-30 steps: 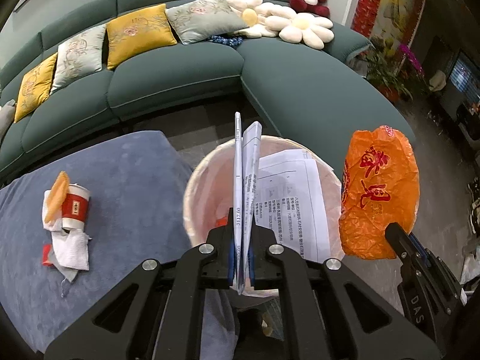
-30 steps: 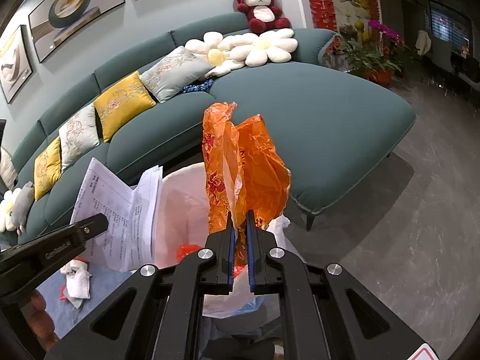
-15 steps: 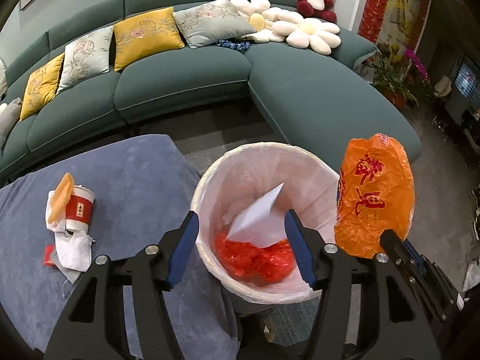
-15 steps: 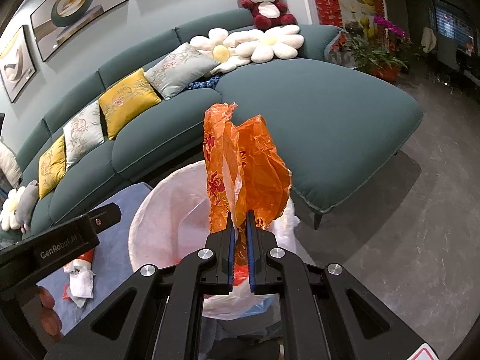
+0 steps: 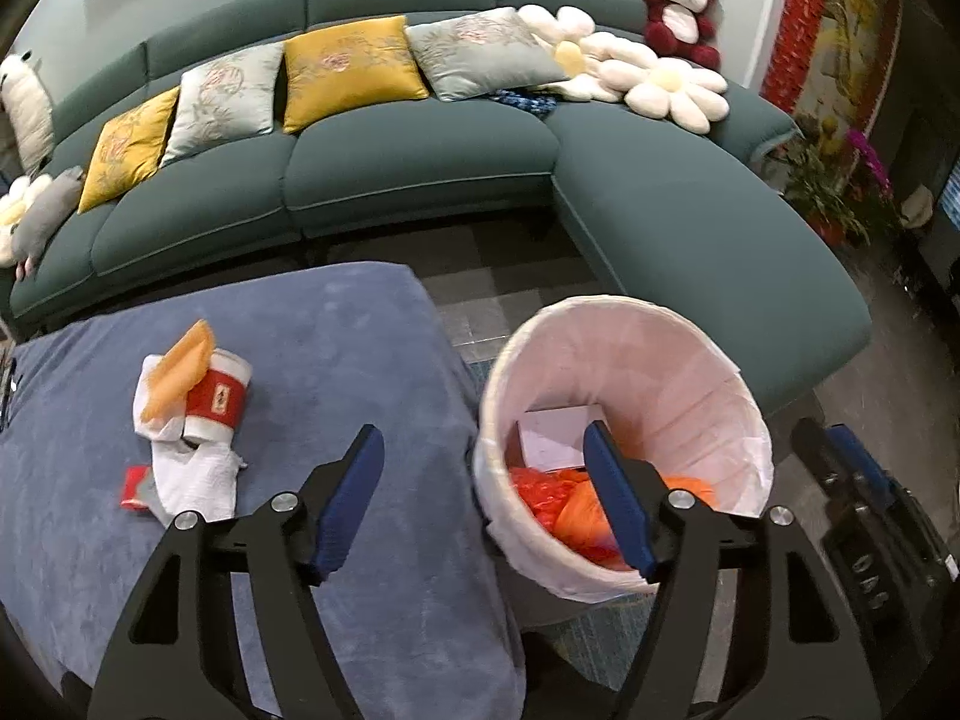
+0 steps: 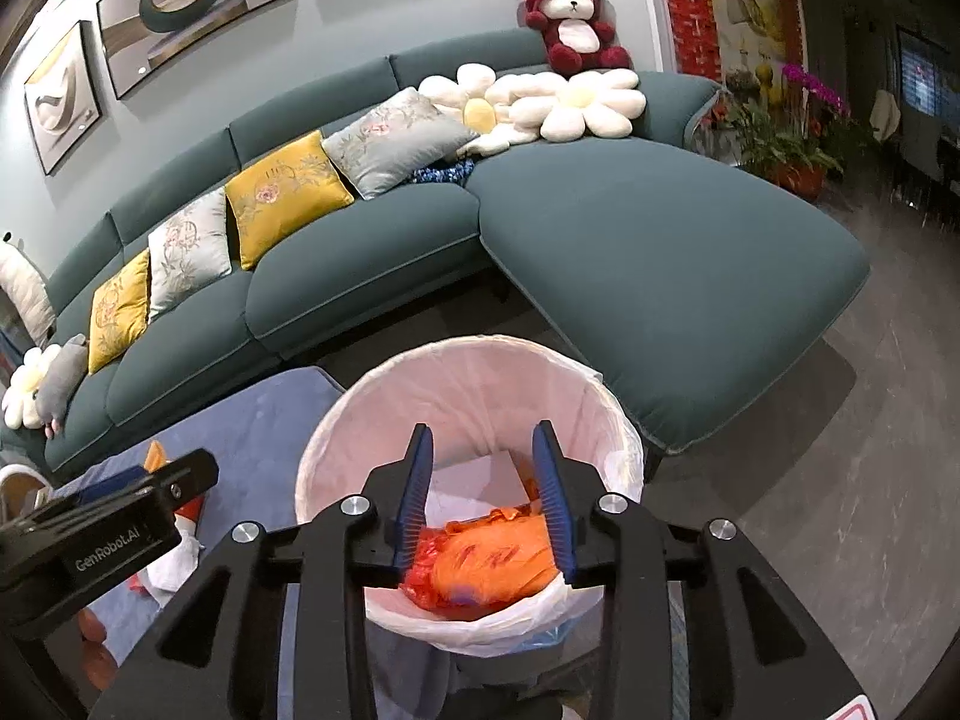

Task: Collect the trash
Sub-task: 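Lower the orange bag into the wastebasket and open the right tool, then grasp the orange mesh sleeve with the right tool while the left tool grasps a white tissue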

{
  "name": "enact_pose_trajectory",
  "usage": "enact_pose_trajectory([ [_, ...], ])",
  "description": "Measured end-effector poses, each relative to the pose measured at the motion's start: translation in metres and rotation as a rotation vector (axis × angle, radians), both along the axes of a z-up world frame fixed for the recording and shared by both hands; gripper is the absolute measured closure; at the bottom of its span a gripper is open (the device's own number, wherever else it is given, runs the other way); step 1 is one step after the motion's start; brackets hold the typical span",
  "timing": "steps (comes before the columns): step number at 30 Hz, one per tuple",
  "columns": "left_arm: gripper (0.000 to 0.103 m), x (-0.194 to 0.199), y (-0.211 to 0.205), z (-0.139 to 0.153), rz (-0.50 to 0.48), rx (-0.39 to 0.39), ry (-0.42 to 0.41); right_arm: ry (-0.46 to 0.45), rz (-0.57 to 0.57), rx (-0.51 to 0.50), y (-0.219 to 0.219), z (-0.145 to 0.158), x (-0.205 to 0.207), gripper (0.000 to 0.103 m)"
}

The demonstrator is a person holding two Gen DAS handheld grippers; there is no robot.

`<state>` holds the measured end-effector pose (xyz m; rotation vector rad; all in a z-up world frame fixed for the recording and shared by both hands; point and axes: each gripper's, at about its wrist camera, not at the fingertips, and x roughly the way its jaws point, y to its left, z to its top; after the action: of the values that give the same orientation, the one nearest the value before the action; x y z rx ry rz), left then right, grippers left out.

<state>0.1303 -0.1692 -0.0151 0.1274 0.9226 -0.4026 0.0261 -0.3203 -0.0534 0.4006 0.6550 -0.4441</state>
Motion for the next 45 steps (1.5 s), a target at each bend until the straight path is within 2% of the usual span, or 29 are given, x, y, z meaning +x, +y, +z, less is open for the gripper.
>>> enact_pose_trajectory([
  [9,0.037,0.005,0.041,0.003,0.06,-0.015,0.004,-0.008,0.014,-0.022,0.018,0.015,0.001,0.059],
  [14,0.032,0.007,0.07,0.004,0.103,-0.02,-0.004,-0.012,0.043,-0.033,0.037,0.022,0.006,0.055],
  [22,0.032,0.014,0.124,0.0,0.184,-0.023,0.004,-0.004,0.116,-0.046,0.083,0.026,0.023,0.052],
  [25,0.029,0.015,0.147,-0.005,0.216,-0.013,0.005,0.006,0.152,-0.053,0.105,0.025,0.032,0.051],
  [38,0.028,0.029,0.261,-0.043,0.384,-0.007,0.083,0.075,0.321,-0.05,0.201,0.003,0.079,0.05],
  [45,0.027,0.043,0.308,-0.061,0.449,-0.016,0.125,0.112,0.398,-0.03,0.248,-0.015,0.115,0.05],
])
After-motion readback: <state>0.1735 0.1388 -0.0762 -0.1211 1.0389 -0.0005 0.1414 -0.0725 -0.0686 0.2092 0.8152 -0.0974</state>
